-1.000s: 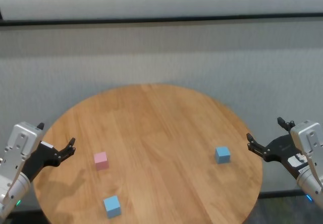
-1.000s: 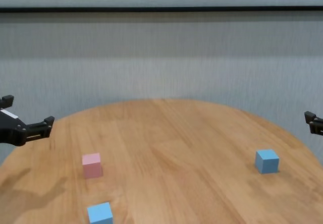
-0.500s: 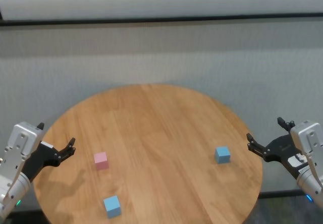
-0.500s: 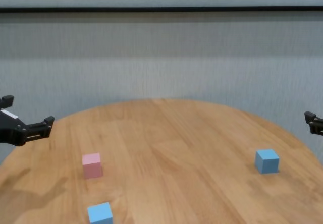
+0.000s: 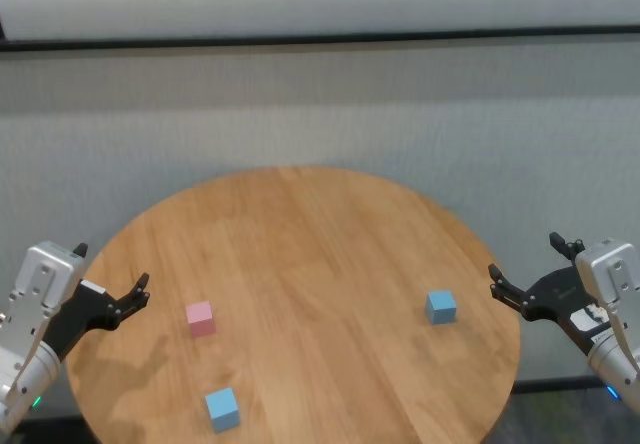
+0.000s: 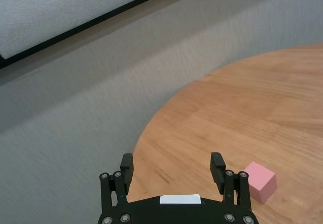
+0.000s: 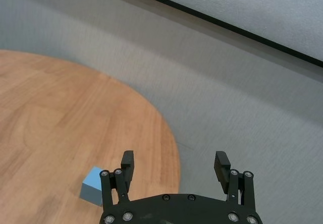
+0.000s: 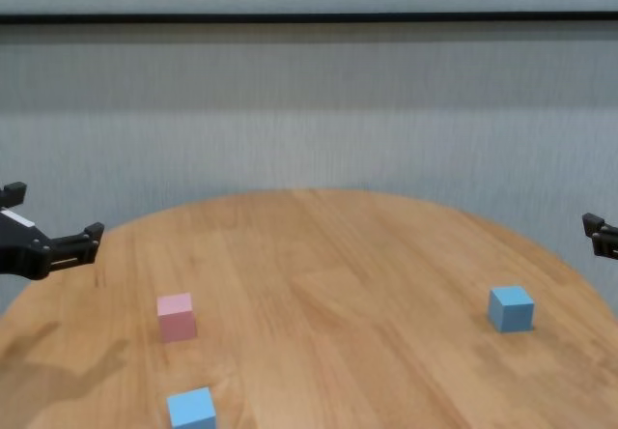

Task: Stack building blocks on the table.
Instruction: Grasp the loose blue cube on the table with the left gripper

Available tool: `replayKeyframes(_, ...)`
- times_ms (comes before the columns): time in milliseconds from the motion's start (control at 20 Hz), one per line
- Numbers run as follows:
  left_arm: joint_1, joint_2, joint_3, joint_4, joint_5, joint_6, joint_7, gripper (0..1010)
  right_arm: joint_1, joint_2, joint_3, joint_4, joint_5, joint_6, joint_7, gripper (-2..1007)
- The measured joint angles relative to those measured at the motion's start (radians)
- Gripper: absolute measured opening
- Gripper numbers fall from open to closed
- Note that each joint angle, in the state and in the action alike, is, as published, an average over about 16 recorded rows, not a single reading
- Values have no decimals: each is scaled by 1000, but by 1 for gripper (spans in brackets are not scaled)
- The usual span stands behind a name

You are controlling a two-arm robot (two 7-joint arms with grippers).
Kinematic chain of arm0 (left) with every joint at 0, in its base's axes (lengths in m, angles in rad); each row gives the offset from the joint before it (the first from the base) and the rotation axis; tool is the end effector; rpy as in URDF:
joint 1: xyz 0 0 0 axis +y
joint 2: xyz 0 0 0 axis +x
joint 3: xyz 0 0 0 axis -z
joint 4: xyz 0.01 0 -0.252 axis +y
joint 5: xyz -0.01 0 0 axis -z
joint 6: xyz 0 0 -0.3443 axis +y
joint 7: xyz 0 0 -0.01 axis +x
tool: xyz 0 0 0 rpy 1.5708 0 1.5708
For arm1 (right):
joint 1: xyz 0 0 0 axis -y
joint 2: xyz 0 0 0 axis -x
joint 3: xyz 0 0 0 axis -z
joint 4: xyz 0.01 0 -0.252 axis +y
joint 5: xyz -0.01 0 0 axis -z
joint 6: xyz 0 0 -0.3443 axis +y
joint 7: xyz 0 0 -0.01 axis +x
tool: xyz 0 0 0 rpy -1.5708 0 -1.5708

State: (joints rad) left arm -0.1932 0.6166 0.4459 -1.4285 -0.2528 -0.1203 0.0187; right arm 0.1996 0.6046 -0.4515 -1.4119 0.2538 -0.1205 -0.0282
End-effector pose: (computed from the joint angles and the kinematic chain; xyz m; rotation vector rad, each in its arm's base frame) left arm 0.3842 0.0536 -0.2745 0.3050 -0.2956 1.2363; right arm 0.3855 -0.0516 -0.2784 -0.3046 -0.2850 -1.2478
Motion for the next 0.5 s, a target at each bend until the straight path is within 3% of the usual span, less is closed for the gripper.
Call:
replayKeyframes(250,28,45,-25,-51,-8,-1,-30,1000,0,0,0,0,0,0,0,1001)
replayKeyframes(500,80,118,-69,-126,-42,-16,-95,1000,0,0,0,0,0,0,0,1001)
